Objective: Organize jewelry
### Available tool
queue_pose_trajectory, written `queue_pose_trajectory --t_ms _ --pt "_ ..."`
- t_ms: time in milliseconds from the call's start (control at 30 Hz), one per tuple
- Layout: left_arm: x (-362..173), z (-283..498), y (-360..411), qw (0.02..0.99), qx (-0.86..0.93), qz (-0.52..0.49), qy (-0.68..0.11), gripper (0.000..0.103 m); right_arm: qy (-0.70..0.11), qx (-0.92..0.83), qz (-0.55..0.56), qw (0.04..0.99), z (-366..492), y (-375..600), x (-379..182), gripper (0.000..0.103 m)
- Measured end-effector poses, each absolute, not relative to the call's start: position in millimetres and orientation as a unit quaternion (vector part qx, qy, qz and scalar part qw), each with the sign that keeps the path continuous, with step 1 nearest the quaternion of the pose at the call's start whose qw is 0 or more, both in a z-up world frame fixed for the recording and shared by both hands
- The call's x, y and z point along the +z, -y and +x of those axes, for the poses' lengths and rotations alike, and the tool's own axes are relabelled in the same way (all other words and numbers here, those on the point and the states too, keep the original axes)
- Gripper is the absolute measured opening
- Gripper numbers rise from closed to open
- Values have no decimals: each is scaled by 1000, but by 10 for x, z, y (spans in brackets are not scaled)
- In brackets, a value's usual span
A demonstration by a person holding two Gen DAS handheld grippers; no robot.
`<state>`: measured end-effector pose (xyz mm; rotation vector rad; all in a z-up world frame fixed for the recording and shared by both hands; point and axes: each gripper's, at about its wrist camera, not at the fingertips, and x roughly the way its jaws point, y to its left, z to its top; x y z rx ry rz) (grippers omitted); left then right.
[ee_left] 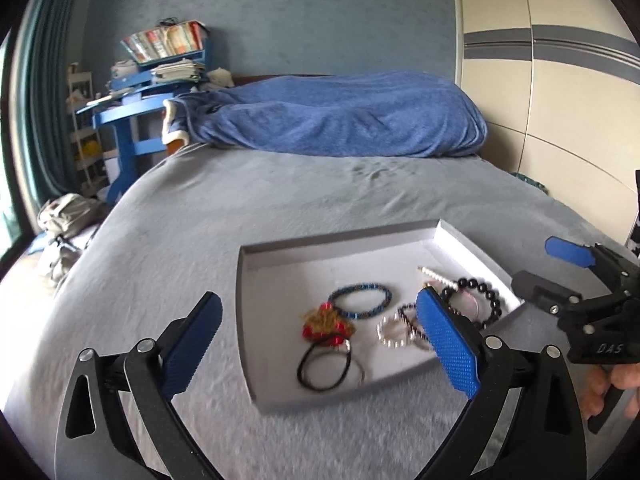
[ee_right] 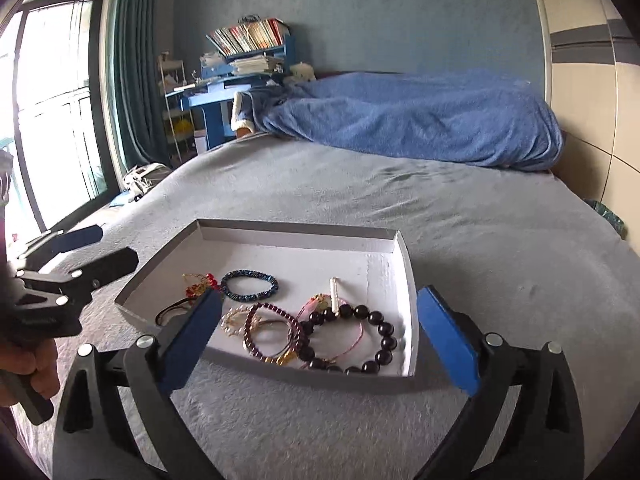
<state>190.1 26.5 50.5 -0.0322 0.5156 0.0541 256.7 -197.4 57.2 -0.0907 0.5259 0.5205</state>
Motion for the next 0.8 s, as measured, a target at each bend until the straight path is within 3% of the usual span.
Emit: queue_pose_trajectory --t_ms 800 --pt "96 1444 -58 965 37 -12 -259 98 -231 227 -63 944 2025 2023 236 97"
